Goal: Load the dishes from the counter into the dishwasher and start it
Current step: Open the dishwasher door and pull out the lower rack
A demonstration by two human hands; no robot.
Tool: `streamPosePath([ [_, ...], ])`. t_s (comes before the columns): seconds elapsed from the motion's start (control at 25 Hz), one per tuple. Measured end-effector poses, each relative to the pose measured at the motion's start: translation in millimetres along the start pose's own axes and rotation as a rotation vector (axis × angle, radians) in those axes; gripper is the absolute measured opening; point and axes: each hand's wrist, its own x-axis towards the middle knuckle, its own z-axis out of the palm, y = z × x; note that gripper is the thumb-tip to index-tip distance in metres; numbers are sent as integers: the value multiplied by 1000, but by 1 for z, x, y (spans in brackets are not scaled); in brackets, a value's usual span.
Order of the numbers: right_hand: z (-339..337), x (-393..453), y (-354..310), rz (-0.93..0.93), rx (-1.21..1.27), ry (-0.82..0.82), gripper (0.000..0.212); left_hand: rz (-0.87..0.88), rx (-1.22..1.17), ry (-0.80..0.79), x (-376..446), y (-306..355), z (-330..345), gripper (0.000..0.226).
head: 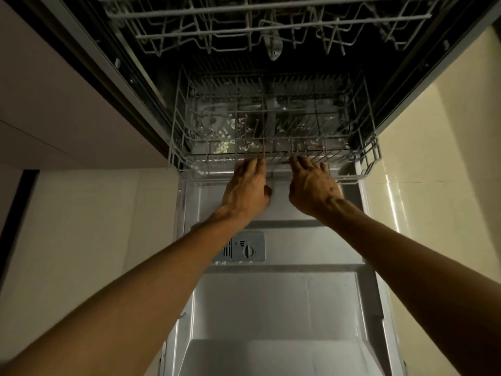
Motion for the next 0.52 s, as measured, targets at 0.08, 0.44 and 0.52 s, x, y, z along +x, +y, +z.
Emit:
streamPosePath([
  [0.08, 4, -20, -4, 7, 0, -9, 70, 3, 1, -28, -21, 5, 2, 76],
  [0.44, 38, -120, -14, 18, 76, -55, 68, -92, -117, -92, -122, 29, 24, 70],
  [0.52, 44, -141, -17, 26, 96, -86, 66, -127, -149, -117, -145, 36, 29, 70],
])
